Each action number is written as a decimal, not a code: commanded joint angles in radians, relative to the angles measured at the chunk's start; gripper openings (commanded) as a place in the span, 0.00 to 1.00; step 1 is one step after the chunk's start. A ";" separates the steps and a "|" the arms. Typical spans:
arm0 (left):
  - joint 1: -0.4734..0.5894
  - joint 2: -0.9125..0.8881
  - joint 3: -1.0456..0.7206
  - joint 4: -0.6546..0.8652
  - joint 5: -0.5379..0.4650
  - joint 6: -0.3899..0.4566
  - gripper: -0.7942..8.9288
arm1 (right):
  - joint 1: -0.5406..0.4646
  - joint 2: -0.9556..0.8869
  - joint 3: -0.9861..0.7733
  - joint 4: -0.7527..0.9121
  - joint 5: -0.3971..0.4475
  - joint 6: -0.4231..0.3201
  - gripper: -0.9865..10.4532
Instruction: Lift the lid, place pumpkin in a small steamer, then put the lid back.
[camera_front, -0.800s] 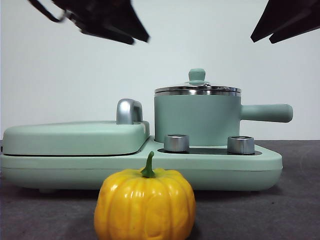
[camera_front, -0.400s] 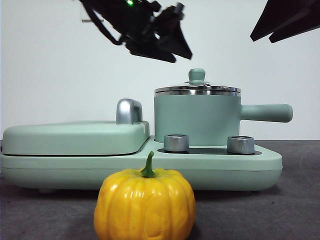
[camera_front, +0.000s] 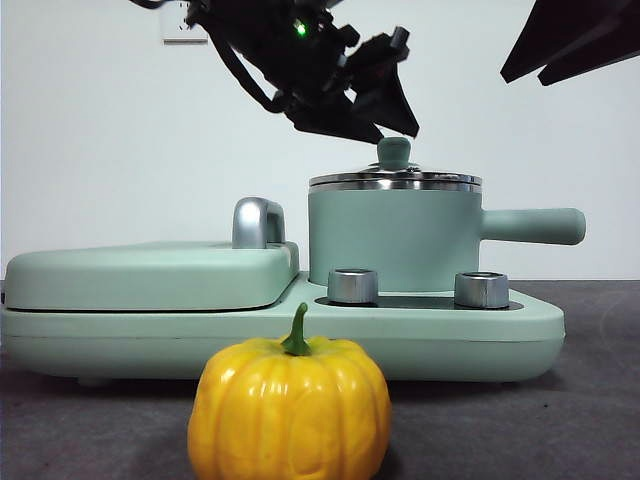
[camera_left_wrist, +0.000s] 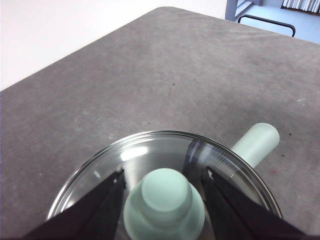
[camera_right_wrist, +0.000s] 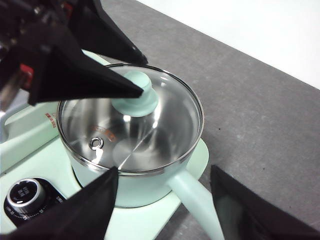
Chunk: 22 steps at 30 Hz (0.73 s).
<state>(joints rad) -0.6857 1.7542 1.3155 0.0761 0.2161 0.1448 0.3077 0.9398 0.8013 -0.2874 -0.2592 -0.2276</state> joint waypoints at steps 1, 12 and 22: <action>-0.011 0.033 0.022 0.021 0.006 -0.004 0.34 | 0.005 0.006 0.020 0.009 -0.003 0.014 0.34; -0.012 0.040 0.022 -0.014 0.006 -0.003 0.20 | 0.005 0.006 0.020 0.009 -0.003 0.014 0.34; -0.012 0.038 0.024 -0.038 0.005 0.011 0.09 | 0.005 0.006 0.020 0.009 -0.003 0.015 0.34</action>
<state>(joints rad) -0.6865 1.7718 1.3228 0.0517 0.2165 0.1463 0.3077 0.9398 0.8013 -0.2874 -0.2592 -0.2276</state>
